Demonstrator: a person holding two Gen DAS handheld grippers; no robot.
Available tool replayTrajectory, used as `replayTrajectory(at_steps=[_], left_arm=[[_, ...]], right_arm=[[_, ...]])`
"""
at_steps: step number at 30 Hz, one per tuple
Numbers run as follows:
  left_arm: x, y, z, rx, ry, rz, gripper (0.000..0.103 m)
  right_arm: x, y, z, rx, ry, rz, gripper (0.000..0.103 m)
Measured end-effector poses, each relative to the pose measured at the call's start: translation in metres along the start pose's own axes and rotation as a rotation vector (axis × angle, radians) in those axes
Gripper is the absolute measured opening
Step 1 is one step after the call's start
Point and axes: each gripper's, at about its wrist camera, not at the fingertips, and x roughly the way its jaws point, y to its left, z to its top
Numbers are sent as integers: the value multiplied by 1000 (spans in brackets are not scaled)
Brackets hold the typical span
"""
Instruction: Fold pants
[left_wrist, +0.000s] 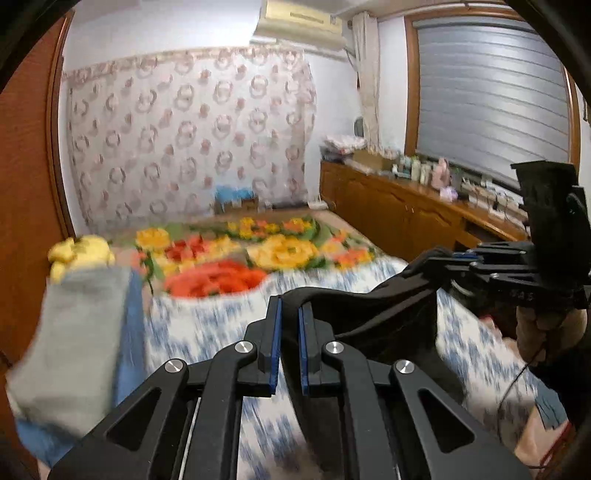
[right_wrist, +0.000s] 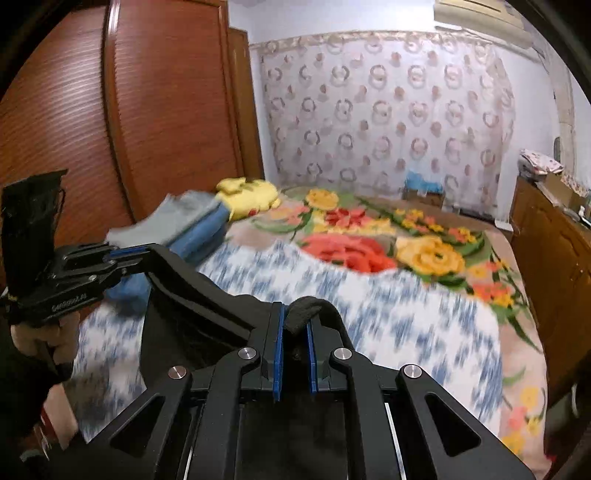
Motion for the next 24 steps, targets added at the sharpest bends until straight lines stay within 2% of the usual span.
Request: replayTrajectory(at_steps=[5,8,10,14,20,24], left_arm=[[-9,5,64,38,-125,46,9],[-24,2,76,74,-158,67,9],[-35,1,66,88,-150,80,9],[-46,-1,26,82,-94,86,9],[-47,-8,-61,46,57,66,9],[-50,-15,-91,19,107,46,9]], right_arm=[[-9,-11,71,-24,-144,-40,10],[-26,-8,97,-23,-231,-48,10],[-31,1,97,-35,-243,-47,10],[-21,18,66,-53,-180,-28,10],[5,40,-8,-37,11,0,10],[11,57,-40,-31,92,8,10]])
